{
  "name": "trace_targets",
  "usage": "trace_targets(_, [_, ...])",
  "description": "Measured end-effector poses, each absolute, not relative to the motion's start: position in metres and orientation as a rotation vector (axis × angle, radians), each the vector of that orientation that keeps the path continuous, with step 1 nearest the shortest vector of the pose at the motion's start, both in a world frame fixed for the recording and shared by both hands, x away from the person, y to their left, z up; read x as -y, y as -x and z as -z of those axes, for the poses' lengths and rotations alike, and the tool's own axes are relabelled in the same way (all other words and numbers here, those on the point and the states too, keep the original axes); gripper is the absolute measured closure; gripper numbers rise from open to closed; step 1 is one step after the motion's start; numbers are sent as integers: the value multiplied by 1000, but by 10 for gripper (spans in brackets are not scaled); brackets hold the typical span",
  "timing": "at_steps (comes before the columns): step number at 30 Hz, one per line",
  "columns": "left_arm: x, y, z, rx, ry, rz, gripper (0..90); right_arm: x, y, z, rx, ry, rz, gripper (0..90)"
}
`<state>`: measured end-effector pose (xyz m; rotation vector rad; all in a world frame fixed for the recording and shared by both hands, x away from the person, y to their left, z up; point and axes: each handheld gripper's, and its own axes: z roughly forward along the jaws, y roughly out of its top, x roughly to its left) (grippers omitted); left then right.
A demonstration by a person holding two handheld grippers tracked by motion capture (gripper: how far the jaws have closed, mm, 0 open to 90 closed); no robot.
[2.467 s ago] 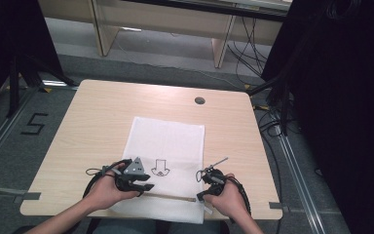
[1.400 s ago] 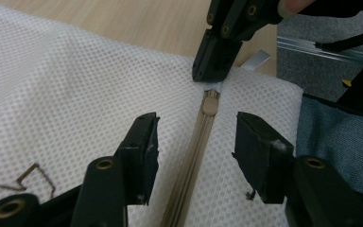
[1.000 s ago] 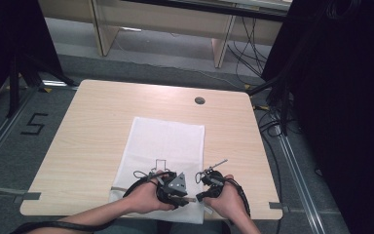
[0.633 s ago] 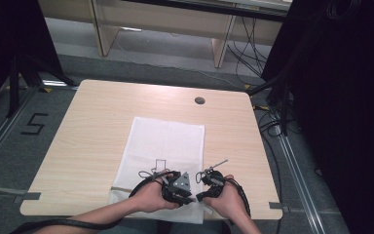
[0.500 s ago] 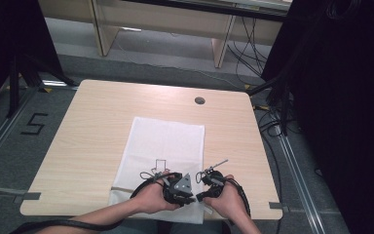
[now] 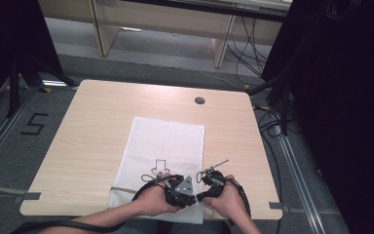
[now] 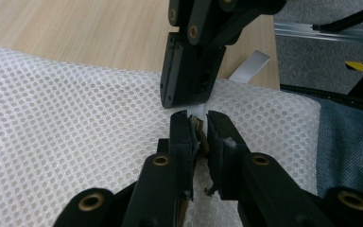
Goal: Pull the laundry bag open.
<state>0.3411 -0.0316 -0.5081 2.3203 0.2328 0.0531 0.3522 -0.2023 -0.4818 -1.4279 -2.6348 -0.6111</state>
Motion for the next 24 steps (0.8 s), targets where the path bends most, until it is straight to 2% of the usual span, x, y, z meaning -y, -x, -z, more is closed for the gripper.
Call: trace_targets(24, [27,-341,501,-232,-2325,-57,819,200,-350,482,2659,1427,600,900])
